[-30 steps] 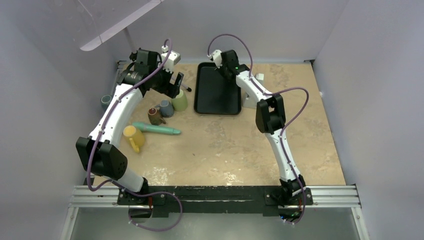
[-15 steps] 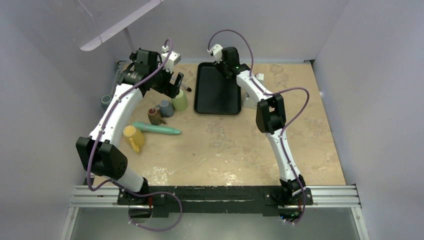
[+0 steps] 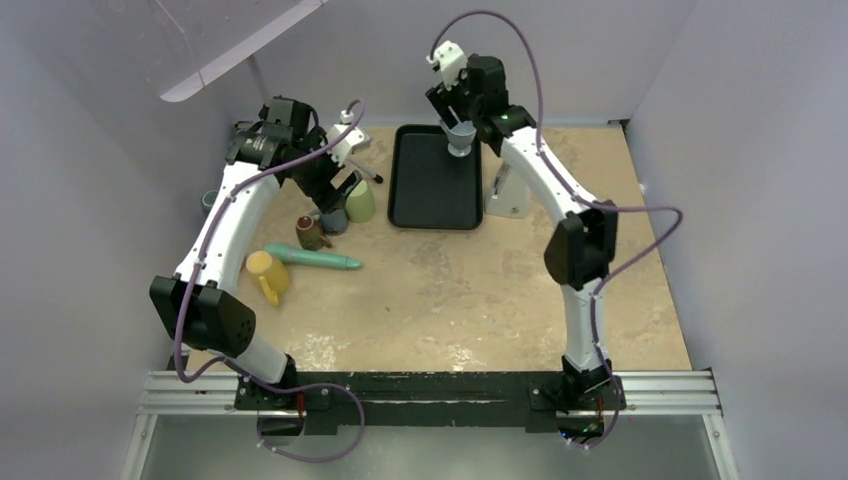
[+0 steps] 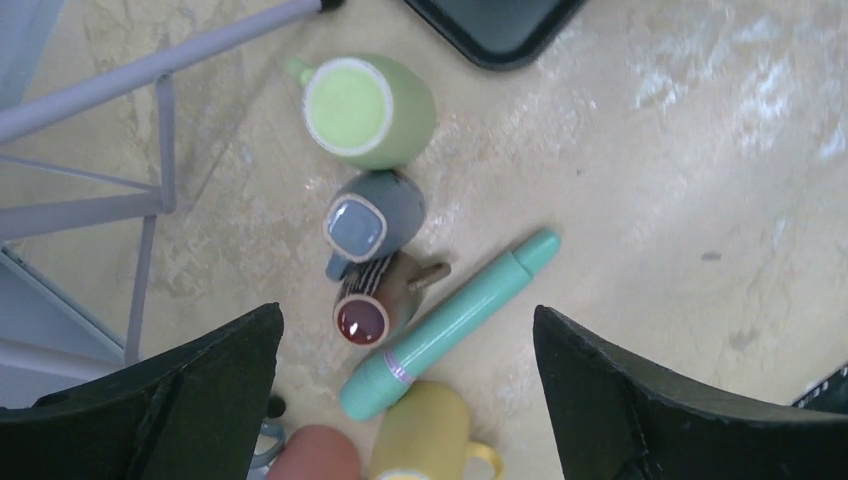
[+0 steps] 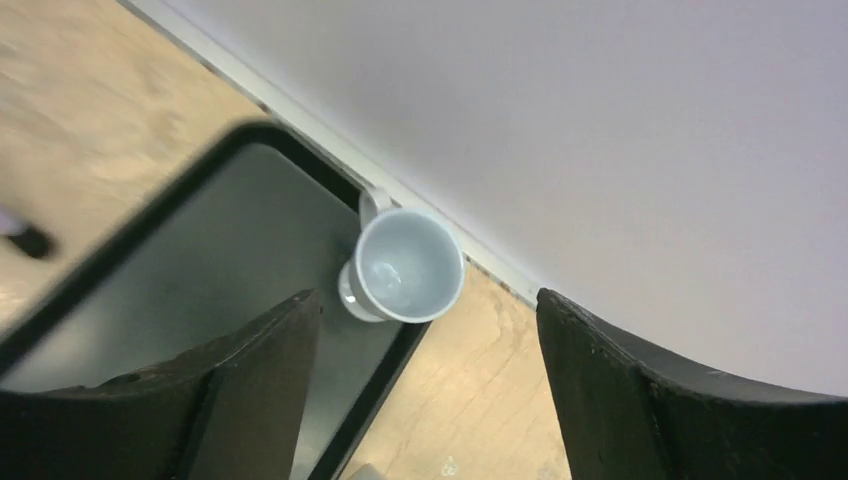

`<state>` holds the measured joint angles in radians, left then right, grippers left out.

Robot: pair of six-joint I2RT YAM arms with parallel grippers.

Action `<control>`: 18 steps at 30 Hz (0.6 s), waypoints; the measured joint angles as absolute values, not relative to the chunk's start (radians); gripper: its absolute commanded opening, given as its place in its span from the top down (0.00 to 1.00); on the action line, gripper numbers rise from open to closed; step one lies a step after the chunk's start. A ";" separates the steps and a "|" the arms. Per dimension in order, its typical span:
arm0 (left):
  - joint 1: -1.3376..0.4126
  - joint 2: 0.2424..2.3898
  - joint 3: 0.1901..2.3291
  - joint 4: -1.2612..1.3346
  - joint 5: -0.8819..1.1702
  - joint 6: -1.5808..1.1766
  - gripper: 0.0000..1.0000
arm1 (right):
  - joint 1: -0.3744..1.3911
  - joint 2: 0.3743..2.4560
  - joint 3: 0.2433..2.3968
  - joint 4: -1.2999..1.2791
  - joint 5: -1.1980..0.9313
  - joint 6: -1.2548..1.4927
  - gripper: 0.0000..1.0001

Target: Turn the mug right side up

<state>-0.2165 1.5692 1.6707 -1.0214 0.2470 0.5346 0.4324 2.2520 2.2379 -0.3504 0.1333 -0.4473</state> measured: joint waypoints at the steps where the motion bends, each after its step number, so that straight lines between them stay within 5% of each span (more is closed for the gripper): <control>1: -0.210 1.569 1.678 -1.060 0.256 0.572 0.03 | 0.438 2.178 2.188 -0.329 0.113 -0.437 0.14; 9: -0.068 1.575 1.641 -1.308 0.252 0.837 0.15 | 0.505 1.717 1.760 -0.163 0.006 -0.376 0.14; 14: -0.157 1.485 1.341 -1.242 0.257 1.044 0.29 | 0.531 1.669 1.570 -0.125 -0.032 -0.328 0.14; 18: -0.234 1.496 1.295 -1.174 0.268 1.143 0.33 | 0.527 1.683 1.508 -0.147 -0.044 -0.289 0.14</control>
<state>-0.2344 1.4956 1.2949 -1.1736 0.2684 1.1431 0.5270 1.6833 1.5078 -0.1471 -0.0437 -0.2890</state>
